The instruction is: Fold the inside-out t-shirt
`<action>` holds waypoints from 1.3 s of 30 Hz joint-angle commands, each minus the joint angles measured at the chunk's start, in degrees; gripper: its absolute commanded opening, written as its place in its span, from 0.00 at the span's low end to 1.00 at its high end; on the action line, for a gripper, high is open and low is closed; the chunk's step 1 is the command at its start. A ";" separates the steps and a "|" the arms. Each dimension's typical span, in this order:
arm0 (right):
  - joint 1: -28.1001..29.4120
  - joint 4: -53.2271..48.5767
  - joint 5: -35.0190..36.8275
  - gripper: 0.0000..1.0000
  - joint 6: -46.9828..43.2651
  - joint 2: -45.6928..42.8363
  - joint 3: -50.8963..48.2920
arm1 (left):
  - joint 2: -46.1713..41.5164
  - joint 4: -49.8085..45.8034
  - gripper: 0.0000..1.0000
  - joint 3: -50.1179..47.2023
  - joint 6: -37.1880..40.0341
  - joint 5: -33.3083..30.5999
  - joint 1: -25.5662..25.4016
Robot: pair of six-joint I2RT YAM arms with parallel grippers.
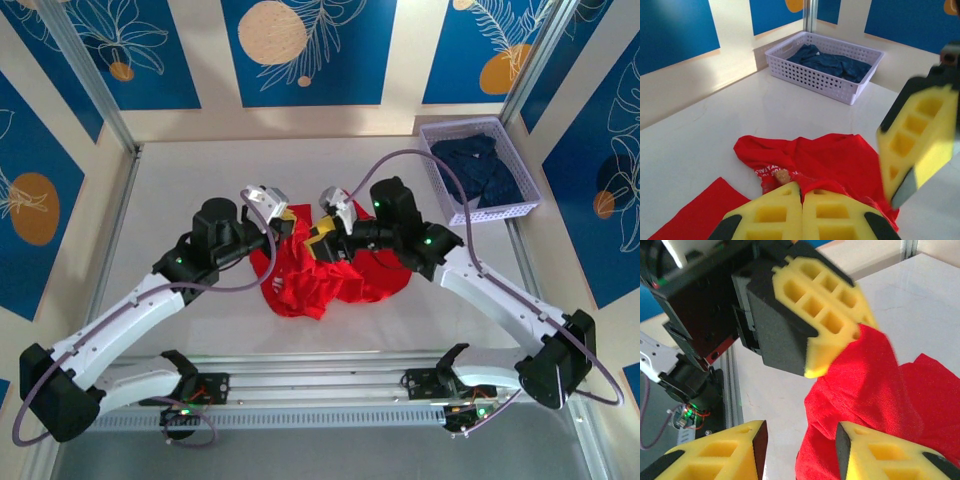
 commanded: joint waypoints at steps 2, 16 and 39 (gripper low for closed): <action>1.84 2.77 5.48 0.44 -4.18 0.84 0.32 | -0.21 -1.53 0.00 2.33 -2.34 2.75 0.56; 5.69 4.43 19.00 0.45 -7.90 3.92 1.92 | -0.07 -1.98 0.00 2.51 -2.89 3.71 0.62; 5.48 1.87 19.46 0.06 -9.42 -0.61 -0.01 | 0.13 -3.62 0.00 2.67 -2.41 -2.56 0.78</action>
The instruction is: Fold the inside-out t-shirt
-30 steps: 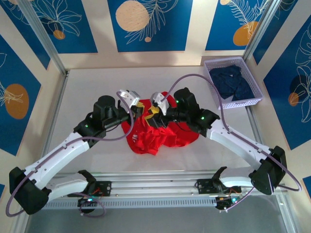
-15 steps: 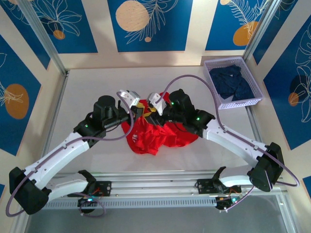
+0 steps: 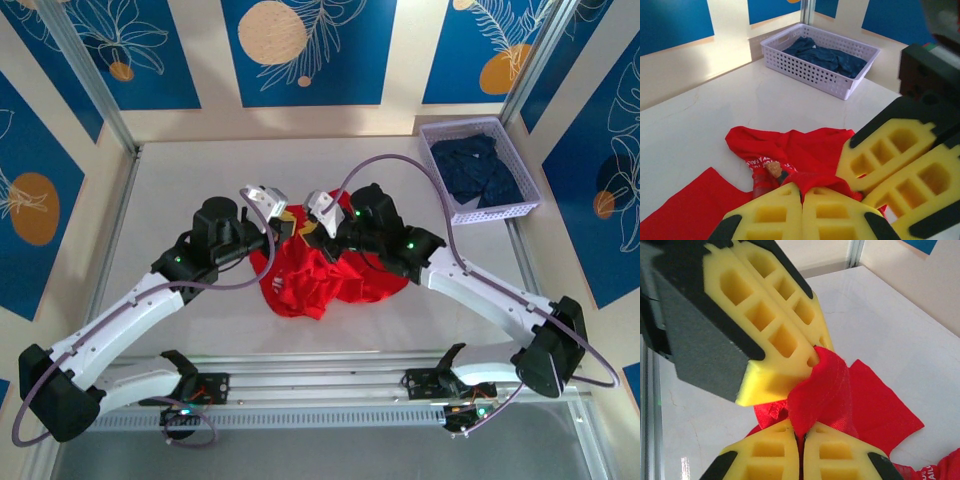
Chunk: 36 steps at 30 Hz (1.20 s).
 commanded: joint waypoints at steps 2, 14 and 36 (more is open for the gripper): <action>-0.57 -1.72 0.42 0.05 0.18 -3.89 -0.62 | 0.03 -1.05 0.00 1.70 -0.37 -4.35 0.75; -8.32 -2.88 -14.61 0.00 14.73 -4.99 3.32 | -3.23 1.34 0.39 -6.78 -3.15 5.05 0.90; -10.71 -4.02 -14.06 0.00 17.19 -2.56 5.85 | -10.59 -8.08 0.39 -10.98 -16.36 9.39 0.36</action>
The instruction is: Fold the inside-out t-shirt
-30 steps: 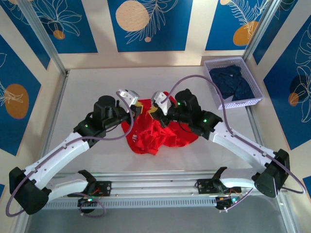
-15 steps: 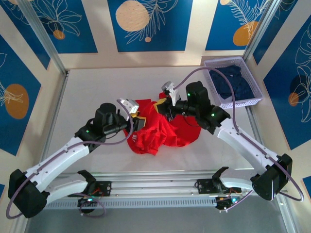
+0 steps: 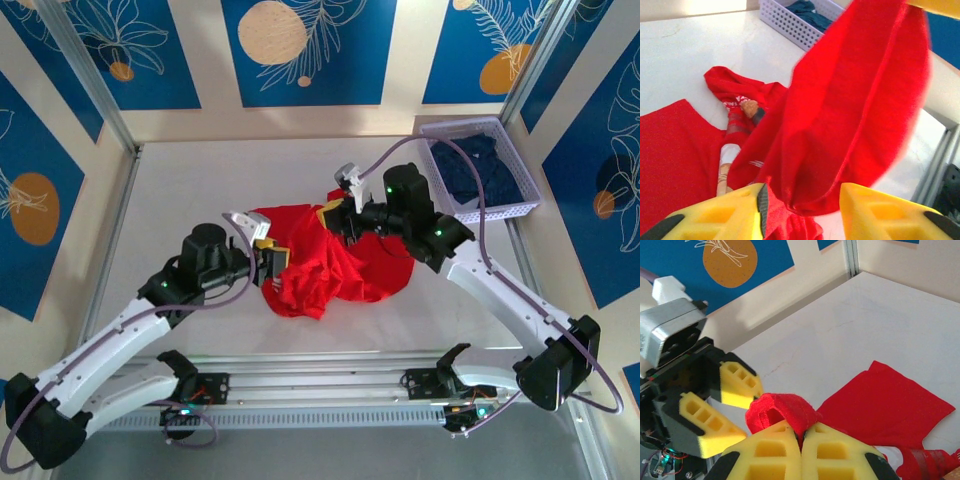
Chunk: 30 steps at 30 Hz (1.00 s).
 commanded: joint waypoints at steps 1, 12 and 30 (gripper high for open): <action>-0.37 -0.18 -0.75 0.00 0.89 0.42 1.96 | 0.27 -2.78 0.36 -0.18 -3.99 7.20 -0.03; -0.37 -0.11 -1.22 0.00 1.00 0.56 2.00 | 5.97 -1.49 0.31 2.93 -2.50 7.03 -0.03; -0.46 0.60 -2.02 0.00 1.43 0.42 1.71 | 11.50 0.40 0.28 4.90 1.14 2.54 0.06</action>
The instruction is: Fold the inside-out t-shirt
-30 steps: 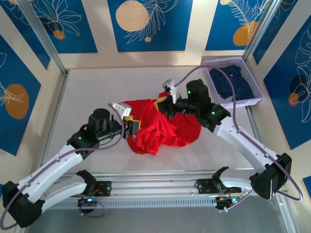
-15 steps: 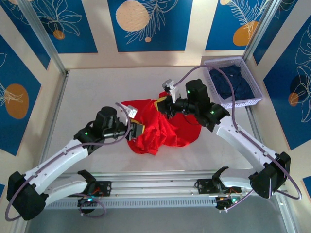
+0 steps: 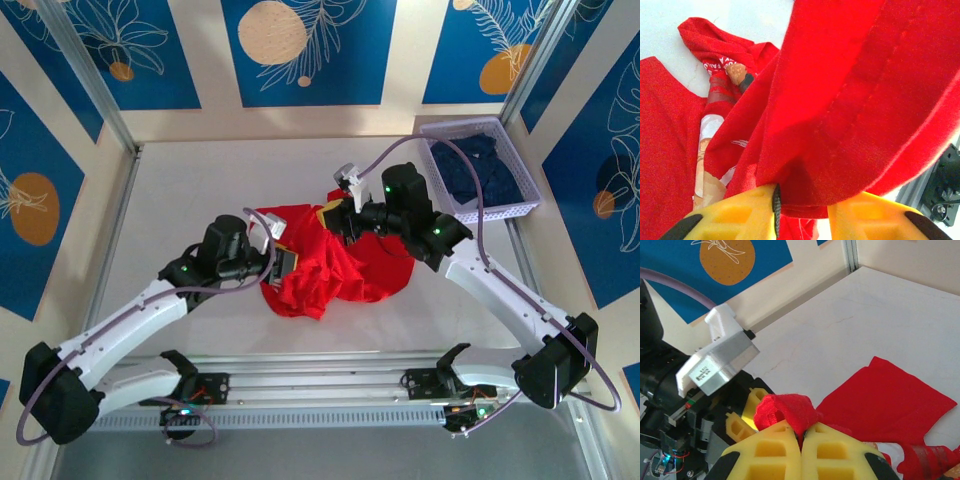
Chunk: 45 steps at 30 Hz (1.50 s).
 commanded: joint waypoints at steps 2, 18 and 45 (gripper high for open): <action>-0.26 1.40 -2.10 0.00 1.17 -0.31 1.55 | 1.84 2.74 0.20 2.71 1.35 -0.06 0.10; 2.56 0.59 15.41 0.00 -7.40 -1.47 -0.03 | -6.91 -10.75 0.00 6.64 -8.92 7.20 2.16; -3.93 -2.31 1.08 0.00 -1.24 -0.85 0.17 | -7.65 -20.67 0.00 3.11 -12.14 -5.22 18.47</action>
